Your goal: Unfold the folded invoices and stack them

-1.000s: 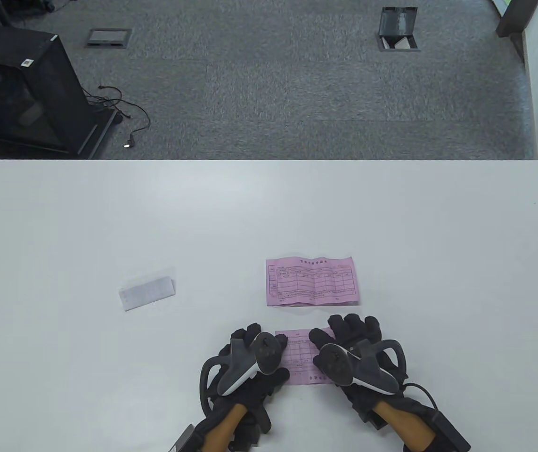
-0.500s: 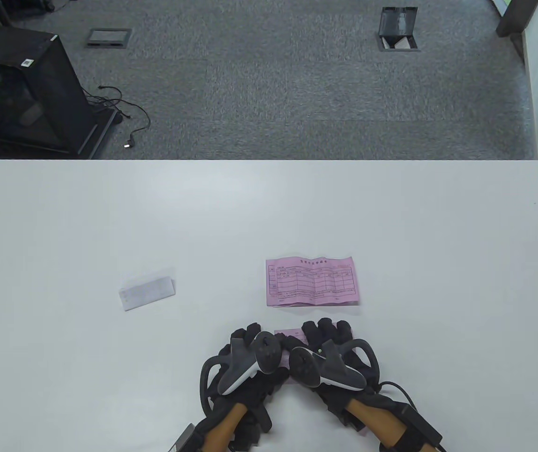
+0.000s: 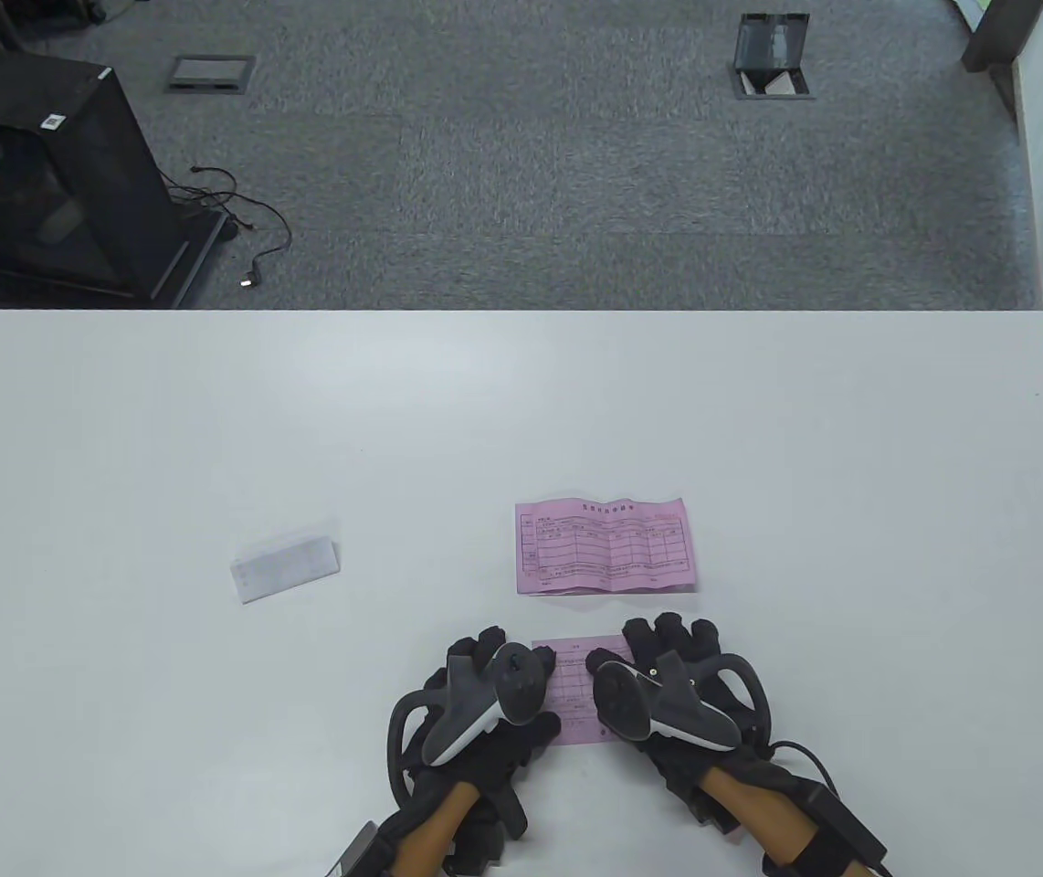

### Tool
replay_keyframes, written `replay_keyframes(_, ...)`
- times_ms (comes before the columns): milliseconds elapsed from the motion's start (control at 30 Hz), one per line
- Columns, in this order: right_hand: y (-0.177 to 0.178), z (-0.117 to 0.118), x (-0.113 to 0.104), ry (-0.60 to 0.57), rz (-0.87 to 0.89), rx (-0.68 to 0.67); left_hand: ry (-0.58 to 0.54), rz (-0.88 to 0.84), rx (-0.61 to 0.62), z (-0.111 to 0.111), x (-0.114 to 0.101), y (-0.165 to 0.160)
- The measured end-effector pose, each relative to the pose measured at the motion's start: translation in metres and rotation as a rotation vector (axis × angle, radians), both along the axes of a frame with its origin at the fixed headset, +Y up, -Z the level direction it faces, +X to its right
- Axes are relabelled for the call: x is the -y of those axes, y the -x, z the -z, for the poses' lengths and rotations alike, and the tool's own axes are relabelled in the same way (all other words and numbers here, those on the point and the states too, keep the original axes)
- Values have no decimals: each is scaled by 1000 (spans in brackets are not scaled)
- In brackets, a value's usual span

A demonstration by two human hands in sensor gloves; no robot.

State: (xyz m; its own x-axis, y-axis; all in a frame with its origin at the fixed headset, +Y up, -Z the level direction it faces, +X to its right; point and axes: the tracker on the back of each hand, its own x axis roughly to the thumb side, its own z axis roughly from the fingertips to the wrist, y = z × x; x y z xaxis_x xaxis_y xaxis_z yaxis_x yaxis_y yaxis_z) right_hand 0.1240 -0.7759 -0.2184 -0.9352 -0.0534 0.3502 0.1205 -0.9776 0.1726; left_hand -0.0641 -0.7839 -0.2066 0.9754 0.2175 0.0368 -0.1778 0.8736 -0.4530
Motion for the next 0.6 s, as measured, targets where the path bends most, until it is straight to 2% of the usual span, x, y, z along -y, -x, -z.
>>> replay_keyframes(600, -80, 3, 0, 25, 11, 156, 2, -1, -2, 0, 0, 0)
